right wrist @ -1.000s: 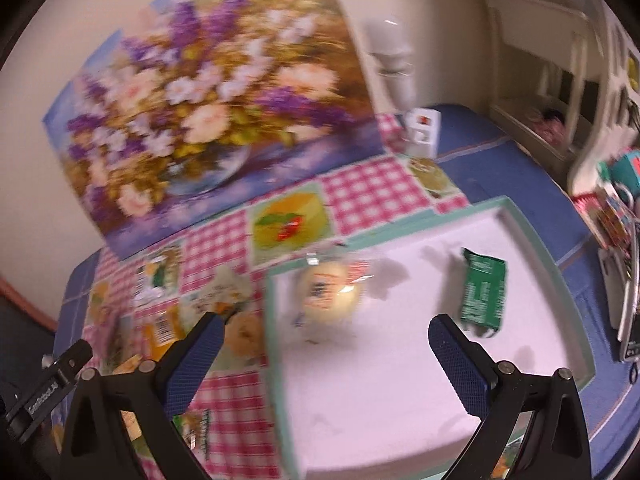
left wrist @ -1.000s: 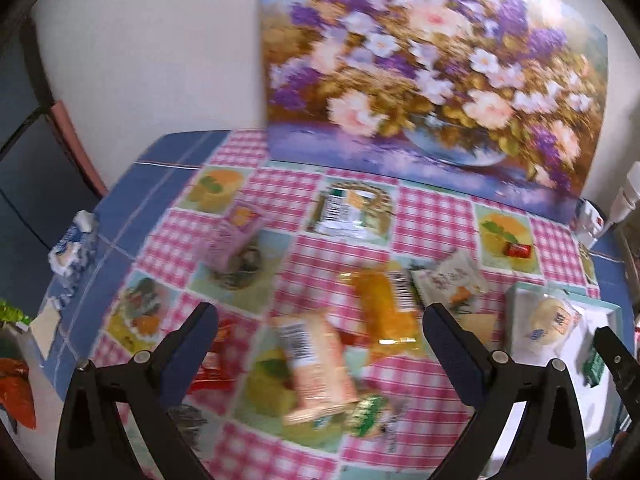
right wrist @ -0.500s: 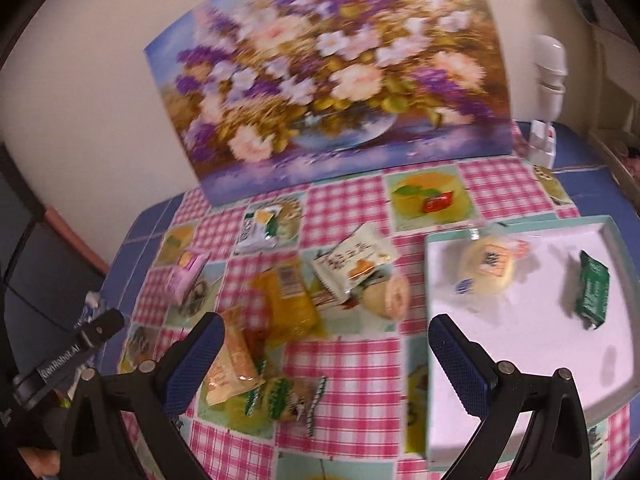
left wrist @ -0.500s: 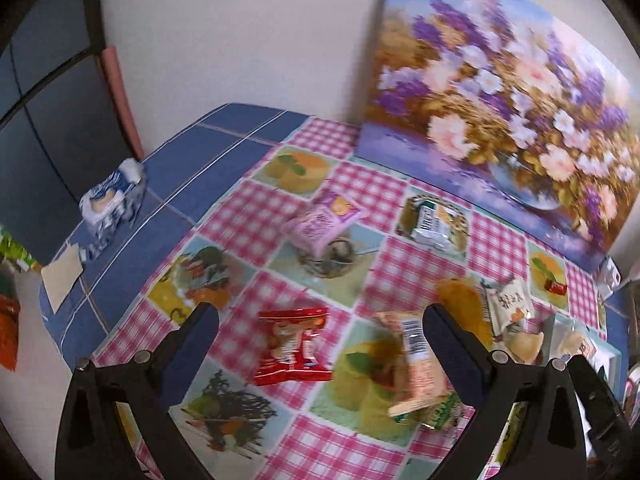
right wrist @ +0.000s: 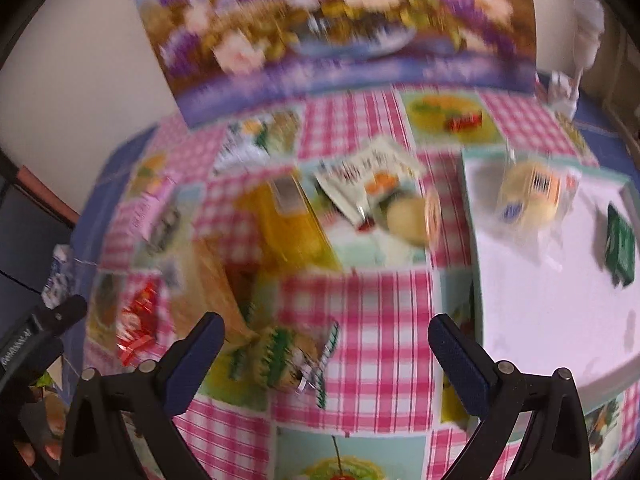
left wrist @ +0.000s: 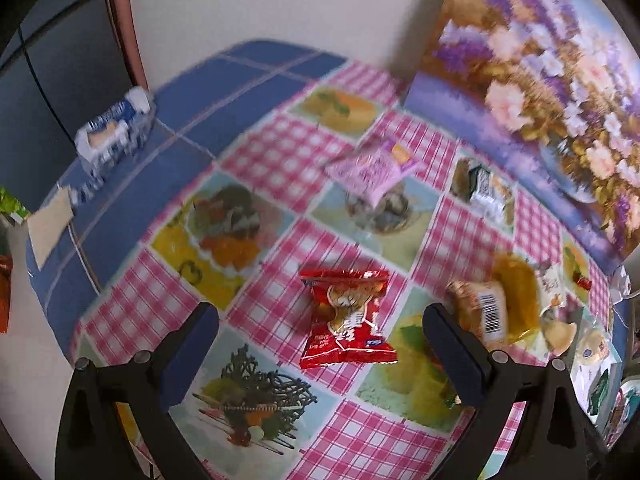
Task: Organize snacks
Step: 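Move both grippers back over the remaining snacks on the tablecloth, then grasp the red candy bag with the left gripper while the right gripper grasps the green-and-white cracker pack, then carry both packs into the white tray and open both grippers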
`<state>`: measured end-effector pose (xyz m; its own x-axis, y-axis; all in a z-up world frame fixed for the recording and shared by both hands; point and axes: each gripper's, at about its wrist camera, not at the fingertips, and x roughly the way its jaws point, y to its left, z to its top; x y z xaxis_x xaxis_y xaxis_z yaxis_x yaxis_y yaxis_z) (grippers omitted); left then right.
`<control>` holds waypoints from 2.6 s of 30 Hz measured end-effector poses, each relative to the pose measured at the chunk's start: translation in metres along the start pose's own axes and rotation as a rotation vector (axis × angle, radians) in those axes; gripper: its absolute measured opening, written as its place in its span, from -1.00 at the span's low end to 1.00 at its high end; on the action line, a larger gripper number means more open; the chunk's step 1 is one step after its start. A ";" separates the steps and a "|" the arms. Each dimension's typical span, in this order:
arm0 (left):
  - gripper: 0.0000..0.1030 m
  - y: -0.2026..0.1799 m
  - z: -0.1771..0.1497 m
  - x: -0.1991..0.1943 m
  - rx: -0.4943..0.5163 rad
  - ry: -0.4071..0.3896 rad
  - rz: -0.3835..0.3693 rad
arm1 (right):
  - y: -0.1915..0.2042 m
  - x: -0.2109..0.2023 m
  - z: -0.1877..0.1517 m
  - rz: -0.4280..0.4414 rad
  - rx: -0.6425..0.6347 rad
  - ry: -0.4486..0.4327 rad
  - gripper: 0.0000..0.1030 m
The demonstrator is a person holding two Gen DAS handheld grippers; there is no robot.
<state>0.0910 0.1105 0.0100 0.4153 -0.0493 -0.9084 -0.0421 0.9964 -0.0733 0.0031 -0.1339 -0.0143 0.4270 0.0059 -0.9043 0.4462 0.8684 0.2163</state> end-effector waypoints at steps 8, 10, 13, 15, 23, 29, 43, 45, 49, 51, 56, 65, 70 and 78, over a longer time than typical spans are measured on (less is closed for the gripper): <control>0.97 -0.004 -0.001 0.032 0.005 0.078 -0.001 | 0.003 0.030 -0.011 -0.043 -0.030 0.095 0.99; 0.97 -0.005 -0.002 0.037 0.004 0.089 -0.005 | 0.006 0.034 -0.013 -0.043 -0.041 0.105 0.99; 0.97 -0.006 -0.001 0.046 0.000 0.100 -0.004 | 0.014 0.038 -0.014 -0.048 -0.069 0.112 0.99; 0.97 -0.006 -0.001 0.051 -0.004 0.108 -0.006 | 0.020 0.041 -0.015 -0.045 -0.088 0.116 0.99; 0.97 -0.006 -0.004 0.069 0.001 0.133 -0.002 | 0.042 0.053 -0.021 -0.058 -0.155 0.126 0.99; 0.94 -0.008 -0.006 0.075 0.024 0.146 0.007 | 0.046 0.060 -0.022 -0.085 -0.166 0.127 0.79; 0.00 -0.023 -0.008 0.074 0.065 0.148 -0.027 | 0.025 0.049 -0.011 -0.040 -0.103 0.109 0.26; 0.00 -0.023 -0.006 0.072 0.059 0.140 -0.029 | 0.022 0.047 -0.011 -0.040 -0.098 0.109 0.25; 0.00 -0.019 -0.005 0.060 0.055 0.110 -0.027 | 0.017 0.045 -0.013 -0.035 -0.083 0.109 0.23; 0.00 -0.019 -0.004 0.053 0.056 0.094 -0.027 | 0.016 0.045 -0.012 -0.035 -0.071 0.108 0.22; 0.00 -0.020 0.000 0.038 0.061 0.055 -0.029 | 0.010 0.040 -0.011 -0.025 -0.045 0.104 0.20; 0.00 -0.026 0.003 0.012 0.069 -0.008 -0.042 | -0.002 0.013 0.000 0.000 0.006 0.042 0.20; 0.00 -0.036 0.002 -0.005 0.097 -0.045 -0.055 | -0.015 -0.011 0.008 0.019 0.049 -0.013 0.20; 0.00 -0.066 -0.003 -0.026 0.142 -0.077 -0.096 | -0.041 -0.037 0.018 0.033 0.124 -0.070 0.20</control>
<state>0.0804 0.0459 0.0372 0.4801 -0.1447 -0.8652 0.1273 0.9874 -0.0945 -0.0171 -0.1790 0.0170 0.4945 -0.0048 -0.8691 0.5231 0.8002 0.2932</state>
